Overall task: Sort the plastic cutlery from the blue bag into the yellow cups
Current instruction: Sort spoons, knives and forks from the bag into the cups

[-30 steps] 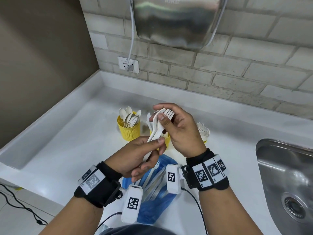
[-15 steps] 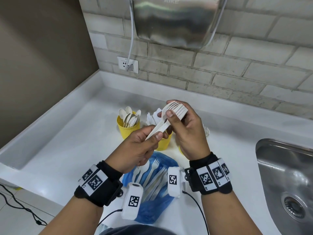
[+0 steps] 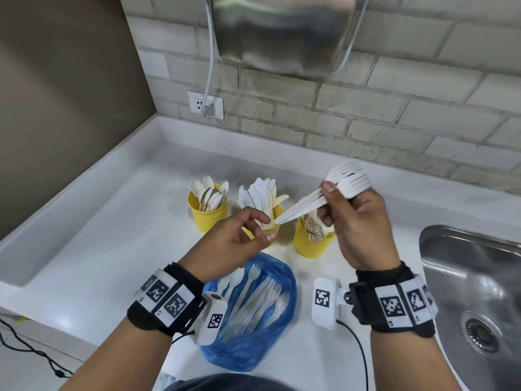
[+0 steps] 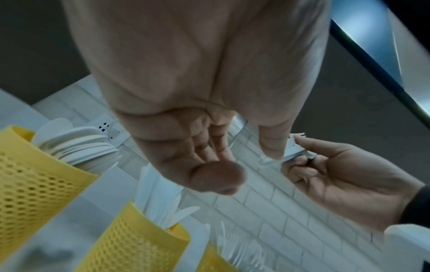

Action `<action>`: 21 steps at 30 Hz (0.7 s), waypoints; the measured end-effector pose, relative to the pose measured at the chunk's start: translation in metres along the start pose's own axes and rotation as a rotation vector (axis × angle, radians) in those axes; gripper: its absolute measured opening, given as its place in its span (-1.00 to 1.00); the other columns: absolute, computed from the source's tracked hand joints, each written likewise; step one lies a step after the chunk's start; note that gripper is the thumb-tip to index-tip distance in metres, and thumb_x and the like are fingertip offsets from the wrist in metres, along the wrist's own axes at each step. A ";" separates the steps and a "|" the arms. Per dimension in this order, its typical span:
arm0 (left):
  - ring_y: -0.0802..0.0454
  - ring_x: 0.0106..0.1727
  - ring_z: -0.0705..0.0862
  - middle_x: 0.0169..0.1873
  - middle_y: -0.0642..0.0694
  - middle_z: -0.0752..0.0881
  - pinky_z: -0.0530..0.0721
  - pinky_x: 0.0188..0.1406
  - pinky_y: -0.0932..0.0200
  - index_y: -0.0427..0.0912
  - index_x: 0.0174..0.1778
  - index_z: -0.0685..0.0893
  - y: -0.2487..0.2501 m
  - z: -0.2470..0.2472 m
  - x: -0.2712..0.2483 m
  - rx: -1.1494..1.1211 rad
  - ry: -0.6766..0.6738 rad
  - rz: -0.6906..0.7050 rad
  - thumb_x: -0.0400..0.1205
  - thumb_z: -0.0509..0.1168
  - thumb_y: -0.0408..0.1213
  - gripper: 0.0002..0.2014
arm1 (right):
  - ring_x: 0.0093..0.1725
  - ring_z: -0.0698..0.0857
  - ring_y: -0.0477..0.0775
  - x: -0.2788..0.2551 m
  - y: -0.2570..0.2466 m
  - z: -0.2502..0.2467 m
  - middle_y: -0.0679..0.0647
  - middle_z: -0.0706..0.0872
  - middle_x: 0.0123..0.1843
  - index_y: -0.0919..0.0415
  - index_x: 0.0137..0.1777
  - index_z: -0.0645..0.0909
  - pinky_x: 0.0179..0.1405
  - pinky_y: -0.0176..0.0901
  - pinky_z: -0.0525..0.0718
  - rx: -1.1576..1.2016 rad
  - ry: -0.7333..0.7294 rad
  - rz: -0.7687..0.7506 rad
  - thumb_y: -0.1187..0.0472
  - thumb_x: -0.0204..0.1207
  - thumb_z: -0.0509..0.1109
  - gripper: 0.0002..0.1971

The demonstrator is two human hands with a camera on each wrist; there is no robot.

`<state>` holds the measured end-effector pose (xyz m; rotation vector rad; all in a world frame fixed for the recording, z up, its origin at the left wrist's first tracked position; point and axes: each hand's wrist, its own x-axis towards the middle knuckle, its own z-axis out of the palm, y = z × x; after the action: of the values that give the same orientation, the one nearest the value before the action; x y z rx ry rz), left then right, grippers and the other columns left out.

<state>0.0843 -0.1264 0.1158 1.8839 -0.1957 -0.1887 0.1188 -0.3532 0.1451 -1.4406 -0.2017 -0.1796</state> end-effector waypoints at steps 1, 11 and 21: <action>-0.15 -0.19 0.71 -0.12 -0.02 0.69 0.67 -0.32 0.25 0.06 0.21 0.64 -0.004 0.000 0.002 0.062 0.038 0.021 0.66 0.45 -0.09 -0.77 | -0.42 0.60 0.11 0.000 -0.003 -0.009 0.15 0.69 -0.35 0.33 -0.08 0.69 -0.44 -0.12 0.55 -0.066 0.050 -0.037 0.26 0.70 0.42 -0.85; 0.27 0.03 0.58 0.08 0.06 0.60 0.53 0.00 0.45 0.00 0.25 0.65 -0.041 0.006 0.026 0.487 0.212 0.231 0.61 0.50 -0.14 -0.68 | -0.45 0.70 0.00 -0.017 0.015 -0.059 0.03 0.75 -0.43 0.19 -0.13 0.66 -0.28 -0.03 0.68 -0.504 0.349 -0.098 0.23 0.62 0.50 -0.89; -0.19 0.09 0.63 -0.02 -0.07 0.81 0.65 0.15 -0.11 -0.10 0.15 0.81 -0.060 0.014 0.045 0.848 0.205 0.254 0.58 0.46 -0.35 -0.77 | -0.31 0.70 0.16 -0.005 0.064 -0.047 0.05 0.75 -0.29 0.06 -0.08 0.63 -0.23 0.01 0.65 -0.735 0.215 -0.104 0.16 0.63 0.46 -0.93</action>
<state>0.1271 -0.1308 0.0527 2.6694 -0.4164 0.3130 0.1312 -0.3919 0.0766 -2.1239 -0.0282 -0.5308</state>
